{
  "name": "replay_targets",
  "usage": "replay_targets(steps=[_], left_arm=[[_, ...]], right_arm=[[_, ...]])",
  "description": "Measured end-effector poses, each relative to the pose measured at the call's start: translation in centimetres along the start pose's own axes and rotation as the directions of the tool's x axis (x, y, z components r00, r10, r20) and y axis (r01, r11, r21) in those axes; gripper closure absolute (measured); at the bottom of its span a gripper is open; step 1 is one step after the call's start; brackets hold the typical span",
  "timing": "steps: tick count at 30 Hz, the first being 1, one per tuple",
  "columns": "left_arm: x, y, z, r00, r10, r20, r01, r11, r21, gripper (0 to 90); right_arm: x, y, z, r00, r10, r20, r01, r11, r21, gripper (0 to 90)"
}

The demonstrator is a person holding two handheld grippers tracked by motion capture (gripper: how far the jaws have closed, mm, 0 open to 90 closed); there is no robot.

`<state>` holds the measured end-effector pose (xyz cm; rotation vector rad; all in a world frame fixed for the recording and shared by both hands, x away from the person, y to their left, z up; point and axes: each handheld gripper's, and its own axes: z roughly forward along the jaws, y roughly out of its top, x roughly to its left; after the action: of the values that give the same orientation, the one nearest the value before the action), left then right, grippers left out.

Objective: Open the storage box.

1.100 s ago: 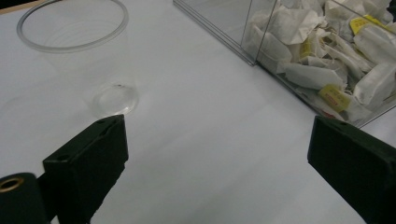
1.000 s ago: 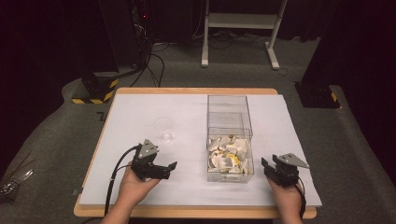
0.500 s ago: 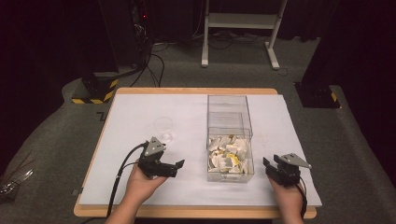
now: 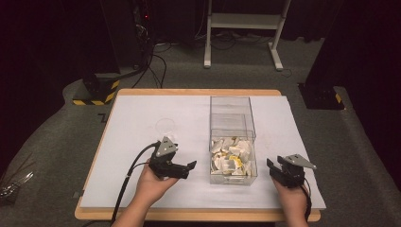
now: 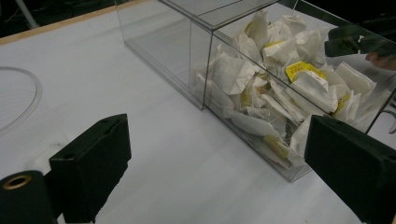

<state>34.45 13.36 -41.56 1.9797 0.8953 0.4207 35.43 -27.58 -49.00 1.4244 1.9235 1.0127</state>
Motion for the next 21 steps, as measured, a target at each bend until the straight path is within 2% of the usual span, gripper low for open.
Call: replay_targets(steps=[11, 18, 21], left_arm=[[-0.9, 0.9, 0.6, 0.9997, 0.022, 0.015, -0.021, 0.9995, -0.023, 8.1], [-1.8, 1.5, 1.2, 0.9987, 0.024, 0.046, -0.023, 0.9995, -0.021, 8.1], [-2.1, 1.7, 1.4, 0.9976, 0.011, 0.068, -0.009, 0.9996, -0.025, 8.4]], right_arm=[[0.1, 0.1, 0.1, 1.0, 0.007, -0.004, -0.007, 1.0, 0.004, 53.4], [0.0, 0.0, 0.1, 1.0, 0.002, -0.005, -0.002, 1.0, 0.009, 53.3], [-0.1, 0.0, 0.0, 1.0, 0.002, -0.005, -0.002, 1.0, 0.004, 53.4]])
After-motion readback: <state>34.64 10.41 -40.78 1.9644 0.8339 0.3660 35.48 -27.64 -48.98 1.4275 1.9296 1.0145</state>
